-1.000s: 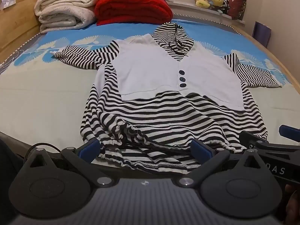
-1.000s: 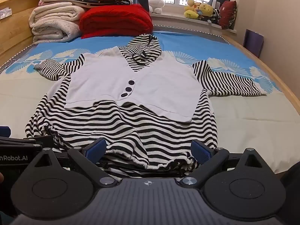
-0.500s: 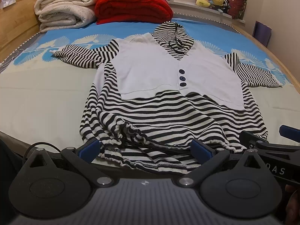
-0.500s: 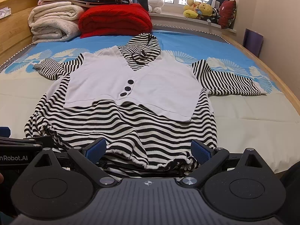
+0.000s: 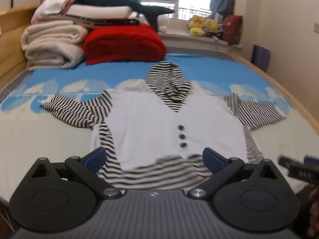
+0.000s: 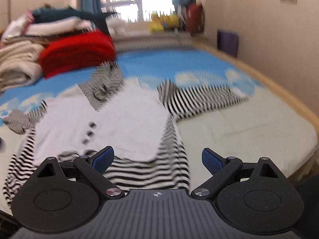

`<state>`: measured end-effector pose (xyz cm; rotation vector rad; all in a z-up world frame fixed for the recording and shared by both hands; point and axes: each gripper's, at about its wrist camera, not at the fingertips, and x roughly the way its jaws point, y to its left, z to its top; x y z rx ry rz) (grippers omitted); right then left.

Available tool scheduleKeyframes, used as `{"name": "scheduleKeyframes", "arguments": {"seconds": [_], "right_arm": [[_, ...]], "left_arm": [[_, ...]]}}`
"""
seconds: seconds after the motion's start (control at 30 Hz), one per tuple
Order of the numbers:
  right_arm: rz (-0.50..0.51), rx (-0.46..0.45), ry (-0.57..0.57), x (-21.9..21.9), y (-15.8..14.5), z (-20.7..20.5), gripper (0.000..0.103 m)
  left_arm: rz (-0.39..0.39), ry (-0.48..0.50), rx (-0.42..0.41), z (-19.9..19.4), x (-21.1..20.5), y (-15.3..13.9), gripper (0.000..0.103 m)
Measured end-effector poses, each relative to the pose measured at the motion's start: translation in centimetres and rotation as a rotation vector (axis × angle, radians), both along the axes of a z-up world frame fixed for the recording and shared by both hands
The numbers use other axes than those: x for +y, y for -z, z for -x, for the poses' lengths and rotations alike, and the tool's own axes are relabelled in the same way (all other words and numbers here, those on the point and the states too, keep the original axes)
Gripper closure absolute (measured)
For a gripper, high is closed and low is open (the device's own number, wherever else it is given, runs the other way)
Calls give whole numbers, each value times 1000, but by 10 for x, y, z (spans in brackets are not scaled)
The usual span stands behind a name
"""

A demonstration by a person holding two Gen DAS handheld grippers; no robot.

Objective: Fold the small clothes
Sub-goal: 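Grasp the striped sleeve cuffs with the left and right grippers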

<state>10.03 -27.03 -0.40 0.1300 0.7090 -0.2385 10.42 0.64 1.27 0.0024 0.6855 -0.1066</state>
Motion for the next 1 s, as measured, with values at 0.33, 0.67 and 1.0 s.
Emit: {"name": "scheduleKeyframes", "arguments": {"seconds": [0.33, 0.67, 1.0], "right_arm": [[-31, 254, 9, -36, 86, -44, 9], [-177, 403, 112, -44, 129, -46, 64], [-107, 368, 237, -62, 120, -41, 103]], "left_arm": [[215, -325, 408, -65, 112, 115, 1], [191, -321, 532, -59, 114, 150, 78], [142, -287, 535, -48, 109, 144, 92]]}}
